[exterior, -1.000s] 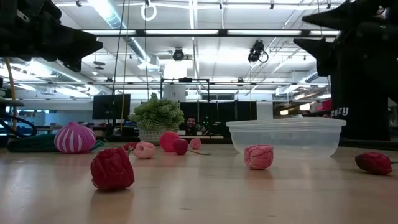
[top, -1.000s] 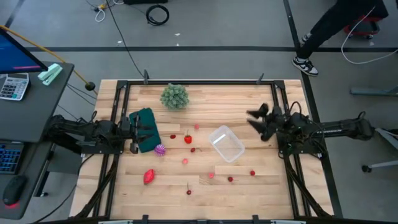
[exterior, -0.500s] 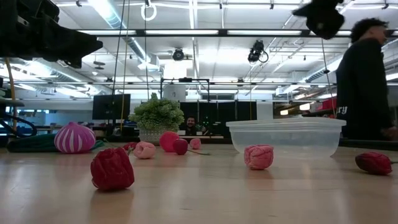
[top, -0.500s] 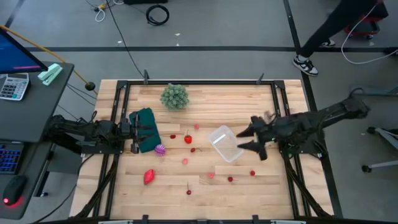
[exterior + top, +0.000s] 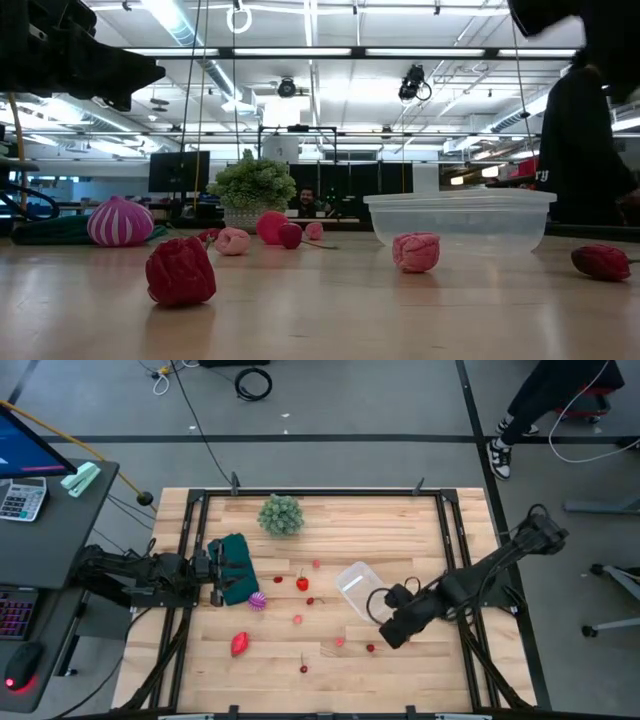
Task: Pick and placing Produce into tupperware
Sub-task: Put the red raspberry into the container
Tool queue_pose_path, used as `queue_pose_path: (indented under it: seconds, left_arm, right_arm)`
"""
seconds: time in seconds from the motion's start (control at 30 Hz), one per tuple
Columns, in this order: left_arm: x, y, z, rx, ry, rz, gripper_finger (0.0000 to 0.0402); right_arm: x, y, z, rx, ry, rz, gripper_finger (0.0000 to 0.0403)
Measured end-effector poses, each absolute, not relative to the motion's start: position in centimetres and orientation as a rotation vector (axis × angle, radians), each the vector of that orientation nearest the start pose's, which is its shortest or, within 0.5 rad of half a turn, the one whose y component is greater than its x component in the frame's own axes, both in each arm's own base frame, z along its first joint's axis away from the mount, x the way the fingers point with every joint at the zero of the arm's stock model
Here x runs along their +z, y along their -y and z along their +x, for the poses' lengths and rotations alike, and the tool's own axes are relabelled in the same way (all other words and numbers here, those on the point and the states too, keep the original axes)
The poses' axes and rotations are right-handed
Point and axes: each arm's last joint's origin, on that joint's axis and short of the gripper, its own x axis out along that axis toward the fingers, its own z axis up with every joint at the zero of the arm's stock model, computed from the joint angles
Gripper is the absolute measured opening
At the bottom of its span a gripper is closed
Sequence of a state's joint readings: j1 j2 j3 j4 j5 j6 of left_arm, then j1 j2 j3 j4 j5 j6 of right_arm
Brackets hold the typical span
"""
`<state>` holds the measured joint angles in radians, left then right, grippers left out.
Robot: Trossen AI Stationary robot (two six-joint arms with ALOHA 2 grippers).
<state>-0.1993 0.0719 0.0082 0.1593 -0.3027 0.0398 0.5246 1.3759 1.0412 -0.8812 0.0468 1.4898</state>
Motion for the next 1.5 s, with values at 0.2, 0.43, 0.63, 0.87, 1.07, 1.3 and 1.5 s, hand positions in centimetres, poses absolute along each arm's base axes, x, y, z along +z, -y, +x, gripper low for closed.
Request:
queue_pose_path:
  seconds: [0.2, 0.43, 0.63, 0.87, 1.07, 1.3, 1.5]
  left_arm:
    - [17.6, 1.1, 10.0, 0.104, 0.091, -0.007, 0.0112]
    - [17.5, 1.1, 10.0, 0.101, 0.089, -0.064, 0.0113]
    - [17.5, 1.1, 10.0, 0.102, 0.088, -0.063, 0.0111]
    - [17.5, 1.1, 10.0, 0.101, 0.088, -0.062, 0.0108]
    - [17.5, 1.1, 10.0, 0.102, 0.088, -0.061, 0.0105]
    - [17.5, 1.1, 10.0, 0.102, 0.088, -0.06, 0.0105]
    - [17.5, 1.1, 10.0, 0.102, 0.088, -0.06, 0.0103]
  right_arm:
    - [21.2, -13.2, 21.6, -0.776, -1.36, 0.957, 0.0258]
    - [18.9, -15.3, 22.4, -0.75, -1.45, 0.997, 0.0258]
    - [17.5, -15.9, 22.6, -0.786, -1.488, 0.953, 0.0258]
    - [16.6, -15.6, 23.0, -0.833, -1.491, 0.925, 0.0258]
    - [15.5, -15.6, 23.1, -0.882, -1.51, 0.886, 0.0258]
    - [14.1, -15.5, 23.3, -0.94, -1.525, 0.845, 0.0258]
    - [13.9, -15.4, 23.4, -0.951, -1.524, 0.843, 0.0258]
